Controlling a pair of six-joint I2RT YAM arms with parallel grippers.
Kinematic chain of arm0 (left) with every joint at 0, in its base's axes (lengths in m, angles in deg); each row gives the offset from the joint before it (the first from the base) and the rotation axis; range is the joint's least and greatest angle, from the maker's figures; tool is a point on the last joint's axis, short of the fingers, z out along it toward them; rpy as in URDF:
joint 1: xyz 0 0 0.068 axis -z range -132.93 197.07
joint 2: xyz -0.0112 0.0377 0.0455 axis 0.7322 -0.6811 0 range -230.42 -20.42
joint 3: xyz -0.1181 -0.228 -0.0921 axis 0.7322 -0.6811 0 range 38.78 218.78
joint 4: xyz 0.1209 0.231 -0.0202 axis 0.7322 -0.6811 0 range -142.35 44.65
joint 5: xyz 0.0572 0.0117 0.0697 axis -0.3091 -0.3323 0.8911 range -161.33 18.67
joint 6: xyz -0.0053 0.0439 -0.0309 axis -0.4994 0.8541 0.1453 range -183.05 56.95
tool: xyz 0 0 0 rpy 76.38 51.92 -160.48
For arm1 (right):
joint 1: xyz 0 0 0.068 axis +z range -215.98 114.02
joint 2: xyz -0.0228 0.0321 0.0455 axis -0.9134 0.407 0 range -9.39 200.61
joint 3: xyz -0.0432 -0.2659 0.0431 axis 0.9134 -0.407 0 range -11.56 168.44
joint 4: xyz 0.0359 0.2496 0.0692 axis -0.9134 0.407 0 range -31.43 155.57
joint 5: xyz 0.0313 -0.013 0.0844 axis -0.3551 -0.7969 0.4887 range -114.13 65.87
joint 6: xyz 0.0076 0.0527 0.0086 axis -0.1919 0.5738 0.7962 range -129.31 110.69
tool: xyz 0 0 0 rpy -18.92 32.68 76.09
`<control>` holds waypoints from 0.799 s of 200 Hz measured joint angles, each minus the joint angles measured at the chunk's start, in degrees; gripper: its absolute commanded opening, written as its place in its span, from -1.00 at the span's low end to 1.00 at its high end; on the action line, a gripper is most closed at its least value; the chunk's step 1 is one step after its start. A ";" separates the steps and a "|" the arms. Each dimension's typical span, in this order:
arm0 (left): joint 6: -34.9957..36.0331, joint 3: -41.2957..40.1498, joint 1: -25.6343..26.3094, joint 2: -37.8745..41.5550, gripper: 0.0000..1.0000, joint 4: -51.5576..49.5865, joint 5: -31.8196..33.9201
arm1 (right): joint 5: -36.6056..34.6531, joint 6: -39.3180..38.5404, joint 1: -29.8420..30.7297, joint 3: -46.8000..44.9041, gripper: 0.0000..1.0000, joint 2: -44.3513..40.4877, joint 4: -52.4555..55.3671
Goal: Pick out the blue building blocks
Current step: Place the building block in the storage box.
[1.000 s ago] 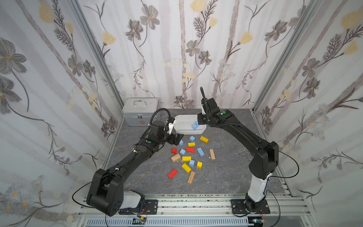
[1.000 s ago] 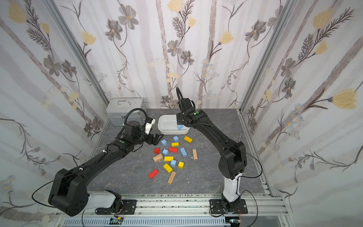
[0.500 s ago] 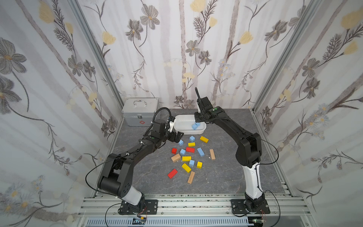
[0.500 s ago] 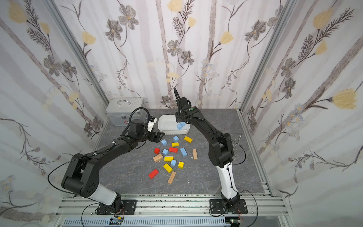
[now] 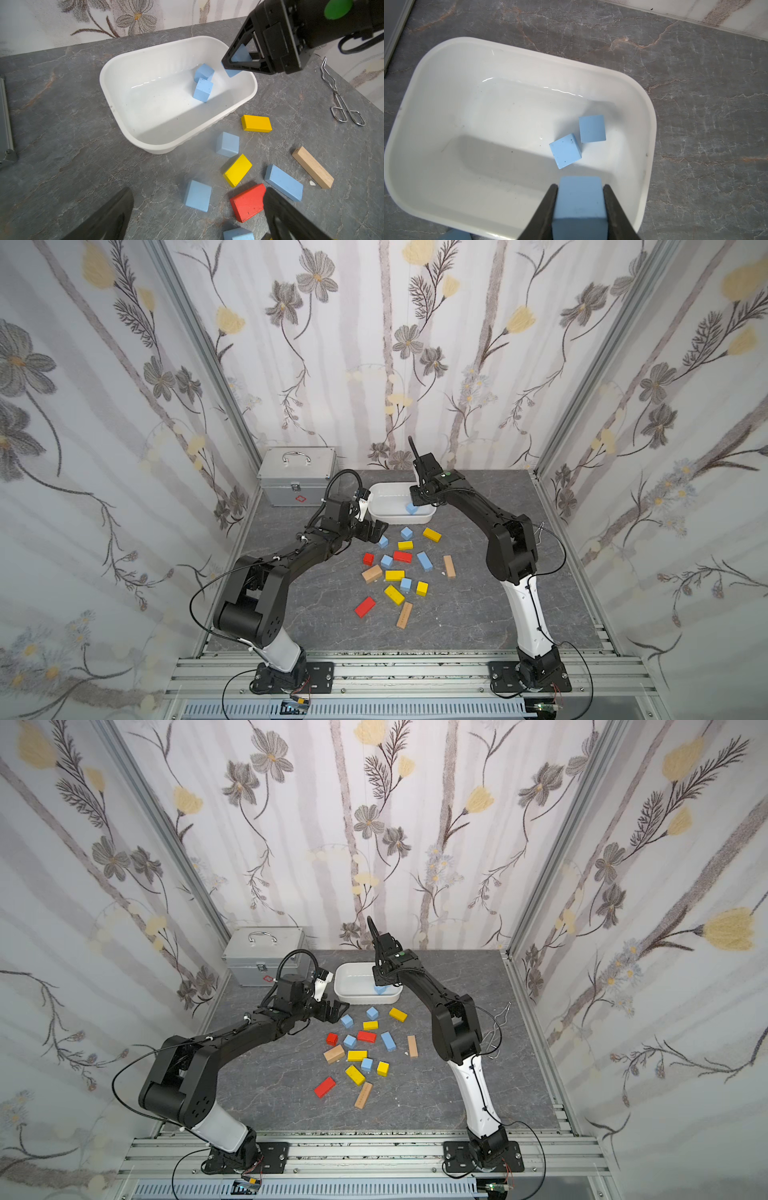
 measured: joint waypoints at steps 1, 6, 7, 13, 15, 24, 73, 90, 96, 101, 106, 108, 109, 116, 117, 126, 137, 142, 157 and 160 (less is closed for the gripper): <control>0.00 0.00 0.00 0.00 1.00 0.00 -0.02 | 0.00 -0.02 0.00 0.02 -1.00 0.04 0.00; 0.00 -0.02 0.00 -0.02 1.00 0.00 -0.07 | 0.00 -0.11 -0.04 0.04 -1.00 0.37 0.04; 0.00 -0.02 0.00 -0.04 1.00 0.00 -0.09 | 0.00 -0.11 -0.04 0.04 -1.00 0.42 0.04; 0.00 -0.07 0.00 -0.04 1.00 0.04 -0.13 | -0.02 -0.17 -0.09 0.04 -1.00 0.79 0.07; 0.00 -0.09 0.00 -0.07 1.00 0.04 -0.15 | -0.02 -0.24 -0.07 0.04 -1.00 0.92 0.09; 0.00 -0.13 0.00 -0.11 1.00 0.02 -0.22 | -0.02 -0.28 -0.09 0.04 -1.00 1.40 0.13; 0.00 -0.22 -0.04 -0.35 1.00 0.04 -0.39 | -0.59 -0.35 -0.02 0.13 -1.00 2.73 0.50; 0.00 -0.22 -0.04 -0.35 1.00 0.04 -0.39 | -0.79 -0.50 -0.04 0.57 -1.00 3.34 0.50; 0.00 -0.24 -0.04 -0.35 1.00 0.04 -0.39 | -0.90 -0.52 -0.07 0.79 -1.00 3.65 0.57; 0.00 -0.26 -0.04 -0.35 1.00 0.04 -0.39 | -0.92 -0.57 -0.07 0.98 -1.00 3.85 0.59; 0.00 -0.31 -0.04 -0.35 1.00 0.04 -0.39 | -0.96 -0.70 -0.07 1.22 -1.00 4.07 0.70; 0.00 -0.33 -0.04 -0.35 1.00 0.04 -0.39 | -0.96 -0.74 -0.07 1.29 -1.00 4.17 0.72; 0.00 -0.33 -0.04 -0.35 1.00 0.02 -0.39 | -0.98 -0.74 -0.07 1.36 -1.00 4.22 0.74; 0.00 -0.33 -0.04 -0.35 1.00 0.00 -0.39 | -1.14 -0.76 -0.07 1.49 -1.00 4.48 0.83; 0.00 -0.33 -0.04 -0.35 1.00 0.00 -0.39 | -1.16 -0.79 -0.07 1.51 -1.00 4.50 0.85; 0.00 -0.33 -0.04 -0.35 1.00 0.00 -0.39 | -1.33 -0.94 -0.07 1.60 -1.00 4.70 1.01; 0.00 -0.33 -0.04 -0.33 1.00 0.02 -0.39 | -1.75 -0.94 -0.07 1.66 -1.00 4.92 1.33; 0.00 -0.33 -0.04 -0.33 1.00 0.00 -0.39 | -1.90 -0.96 -0.07 1.66 -1.00 5.01 1.55; 0.02 -0.33 -0.04 -0.33 1.00 0.00 -0.39 | -2.21 -0.96 -0.07 1.84 -1.00 5.31 2.10; 0.02 -0.33 -0.04 -0.33 1.00 0.00 -0.39 | -2.21 -0.96 -0.07 1.86 -1.00 5.42 2.23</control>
